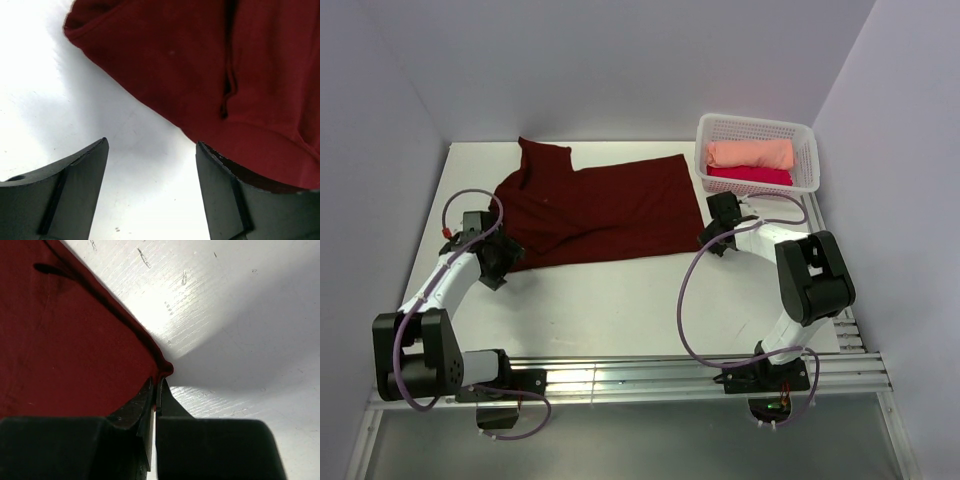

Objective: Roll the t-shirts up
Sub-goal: Fold the tshirt

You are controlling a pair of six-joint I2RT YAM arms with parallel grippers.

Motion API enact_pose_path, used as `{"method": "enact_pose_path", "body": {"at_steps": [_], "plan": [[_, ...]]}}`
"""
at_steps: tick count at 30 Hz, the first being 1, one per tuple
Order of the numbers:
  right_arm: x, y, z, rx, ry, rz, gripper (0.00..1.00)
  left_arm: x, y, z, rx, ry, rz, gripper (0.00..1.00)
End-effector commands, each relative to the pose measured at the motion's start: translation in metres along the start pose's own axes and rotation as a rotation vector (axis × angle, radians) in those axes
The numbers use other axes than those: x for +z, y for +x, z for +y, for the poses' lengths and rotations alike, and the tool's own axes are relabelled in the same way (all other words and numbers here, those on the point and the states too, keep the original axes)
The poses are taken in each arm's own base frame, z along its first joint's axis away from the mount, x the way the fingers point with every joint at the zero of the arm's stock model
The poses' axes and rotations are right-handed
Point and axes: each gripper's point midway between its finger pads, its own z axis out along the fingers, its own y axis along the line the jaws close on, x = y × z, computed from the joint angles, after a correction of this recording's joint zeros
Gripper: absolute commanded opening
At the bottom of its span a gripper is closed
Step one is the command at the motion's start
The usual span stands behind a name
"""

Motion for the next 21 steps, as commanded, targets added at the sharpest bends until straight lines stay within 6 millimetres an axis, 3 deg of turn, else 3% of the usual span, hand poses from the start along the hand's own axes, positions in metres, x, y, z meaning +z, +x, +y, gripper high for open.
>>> {"method": "enact_pose_path", "body": {"at_steps": [1,6,11,16,21], "plan": [[-0.003,-0.012,-0.002,0.019,0.028,-0.053,0.00,0.007,-0.009,-0.006,-0.065,0.051,-0.015,0.75],[-0.009,-0.012,-0.009,0.025,0.031,-0.071,0.00,0.014,-0.017,0.001,-0.119,0.047,-0.049,0.69],[-0.010,-0.007,-0.015,0.025,0.025,-0.074,0.00,0.024,-0.011,0.013,-0.138,0.017,-0.057,0.59],[-0.010,-0.005,-0.014,0.020,0.012,-0.069,0.00,0.036,-0.007,0.020,-0.158,-0.011,-0.056,0.56],[-0.011,-0.005,-0.015,0.018,0.011,-0.073,0.00,0.038,-0.017,0.021,-0.185,-0.026,-0.105,0.54]]}}
